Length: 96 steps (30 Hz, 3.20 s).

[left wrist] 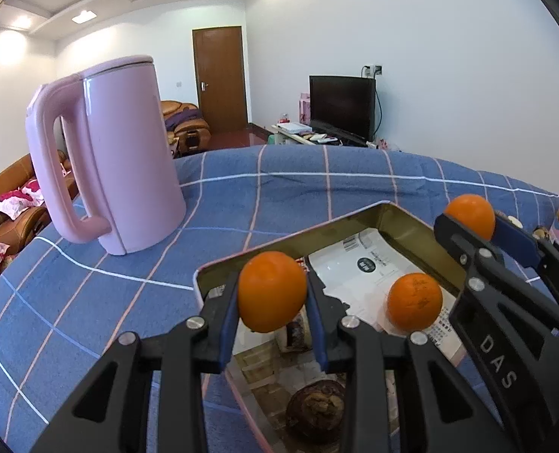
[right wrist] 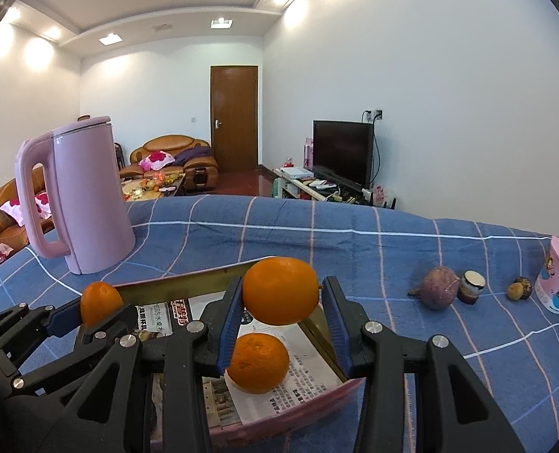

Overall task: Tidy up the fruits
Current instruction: 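Open the left tool to drop its orange into the tin while the right tool releases its orange, then withdraw both open tools from the tin box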

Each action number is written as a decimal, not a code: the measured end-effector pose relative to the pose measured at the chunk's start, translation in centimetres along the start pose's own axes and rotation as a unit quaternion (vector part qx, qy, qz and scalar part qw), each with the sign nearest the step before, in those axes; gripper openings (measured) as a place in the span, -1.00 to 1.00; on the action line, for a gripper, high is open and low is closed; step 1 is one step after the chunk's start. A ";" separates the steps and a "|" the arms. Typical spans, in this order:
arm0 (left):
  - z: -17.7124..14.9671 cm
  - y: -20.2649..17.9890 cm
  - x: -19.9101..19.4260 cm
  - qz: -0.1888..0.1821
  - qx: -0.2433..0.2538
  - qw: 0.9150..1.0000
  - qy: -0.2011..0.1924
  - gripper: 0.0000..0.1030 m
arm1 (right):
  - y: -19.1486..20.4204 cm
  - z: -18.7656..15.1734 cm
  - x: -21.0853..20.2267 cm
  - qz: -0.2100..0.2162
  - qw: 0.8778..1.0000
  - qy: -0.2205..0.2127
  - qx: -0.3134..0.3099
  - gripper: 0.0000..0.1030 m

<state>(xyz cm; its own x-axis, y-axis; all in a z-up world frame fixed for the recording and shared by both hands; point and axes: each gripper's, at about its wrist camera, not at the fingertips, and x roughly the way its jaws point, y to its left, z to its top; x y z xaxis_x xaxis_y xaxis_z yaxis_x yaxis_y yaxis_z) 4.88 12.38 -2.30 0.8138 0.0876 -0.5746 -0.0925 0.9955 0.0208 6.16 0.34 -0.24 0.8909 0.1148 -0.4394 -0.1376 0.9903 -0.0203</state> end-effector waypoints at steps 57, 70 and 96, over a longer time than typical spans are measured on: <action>-0.2 -0.6 -2.0 -0.001 -0.013 0.999 -0.049 0.96 | -3.8 -1.0 -4.5 -0.039 0.993 -0.071 0.090 0.34; -0.5 -2.2 -3.7 0.003 0.024 0.996 -0.090 1.00 | -5.3 -1.6 -6.2 -0.105 0.984 -0.092 0.112 0.34; -2.3 -7.9 -5.5 -0.043 0.057 0.996 -0.060 1.00 | -13.9 -4.0 -8.7 -0.128 0.976 -0.041 0.173 0.34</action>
<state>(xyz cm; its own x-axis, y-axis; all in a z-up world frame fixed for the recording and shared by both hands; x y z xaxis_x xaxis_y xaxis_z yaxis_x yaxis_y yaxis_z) -0.16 3.93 -1.17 0.8794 -0.0019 -0.4761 0.0413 0.9965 0.0722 -1.44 -14.75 0.27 0.9109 -0.1475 -0.3853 0.2348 0.9532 0.1903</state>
